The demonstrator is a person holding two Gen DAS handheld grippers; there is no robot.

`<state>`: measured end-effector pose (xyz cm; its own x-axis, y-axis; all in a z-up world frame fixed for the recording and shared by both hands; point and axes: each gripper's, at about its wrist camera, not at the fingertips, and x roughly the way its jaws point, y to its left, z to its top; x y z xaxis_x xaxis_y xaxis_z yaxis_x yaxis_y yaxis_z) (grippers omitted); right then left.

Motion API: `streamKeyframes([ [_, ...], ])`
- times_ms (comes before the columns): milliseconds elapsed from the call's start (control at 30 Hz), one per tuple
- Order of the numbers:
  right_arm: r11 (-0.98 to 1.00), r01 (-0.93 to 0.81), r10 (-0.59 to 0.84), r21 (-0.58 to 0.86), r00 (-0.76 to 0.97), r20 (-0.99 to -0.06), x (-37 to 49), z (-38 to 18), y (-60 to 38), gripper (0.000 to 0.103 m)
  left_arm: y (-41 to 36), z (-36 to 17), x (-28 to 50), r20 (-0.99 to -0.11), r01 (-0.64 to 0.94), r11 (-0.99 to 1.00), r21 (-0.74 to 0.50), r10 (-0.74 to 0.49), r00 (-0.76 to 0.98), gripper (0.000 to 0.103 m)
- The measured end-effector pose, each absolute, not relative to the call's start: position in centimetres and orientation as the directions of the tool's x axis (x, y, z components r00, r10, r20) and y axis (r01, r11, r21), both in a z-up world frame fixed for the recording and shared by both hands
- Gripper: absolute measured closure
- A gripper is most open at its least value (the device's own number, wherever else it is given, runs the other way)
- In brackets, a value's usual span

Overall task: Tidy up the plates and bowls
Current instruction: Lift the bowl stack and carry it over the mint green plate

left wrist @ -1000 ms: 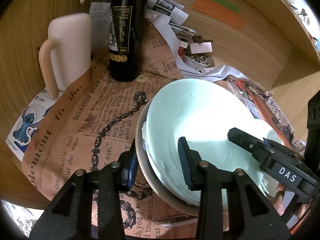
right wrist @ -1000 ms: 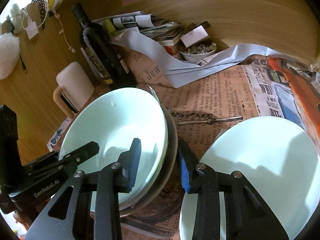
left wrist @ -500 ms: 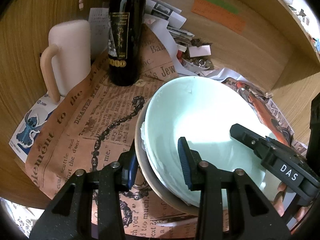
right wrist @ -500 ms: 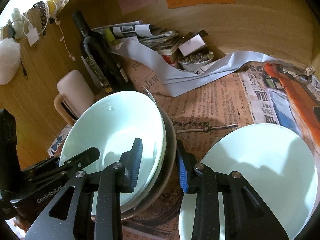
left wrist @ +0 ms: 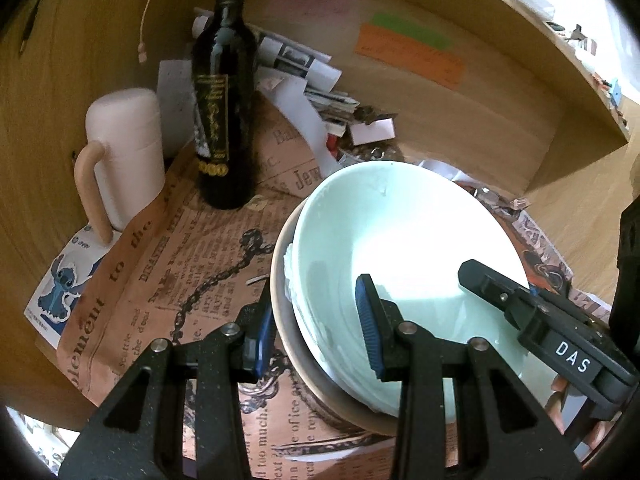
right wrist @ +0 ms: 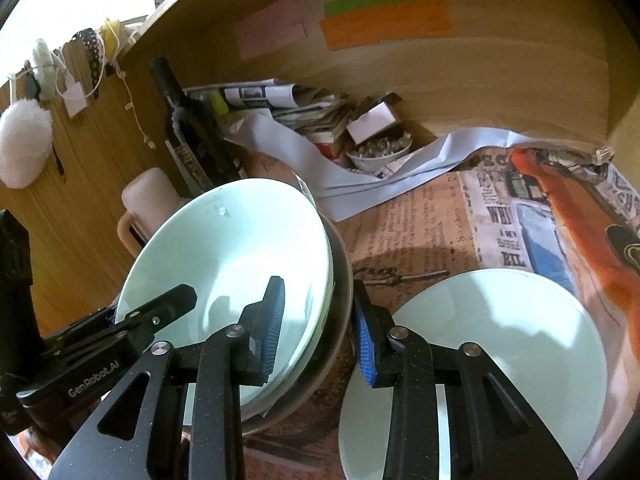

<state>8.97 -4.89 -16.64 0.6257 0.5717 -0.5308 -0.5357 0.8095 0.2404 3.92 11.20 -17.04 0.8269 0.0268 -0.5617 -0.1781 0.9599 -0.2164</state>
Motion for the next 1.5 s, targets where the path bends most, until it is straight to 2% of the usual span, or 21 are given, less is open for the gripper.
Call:
streamKeyframes([
  [667,0.846,-0.473,0.531,0.246,0.706,-0.468,7.7,-14.7,-10.7,0.073,5.8,-14.9,4.4,-0.518,-0.068,0.98,-0.185,-0.039,0.854,0.065],
  [1500,0.892,-0.362,0.451,0.271,0.755,-0.476,6.4,-15.5,-18.2,0.073,-0.5,-15.5,4.5,-0.545,0.053,0.983,-0.175,-0.142,0.827,0.065],
])
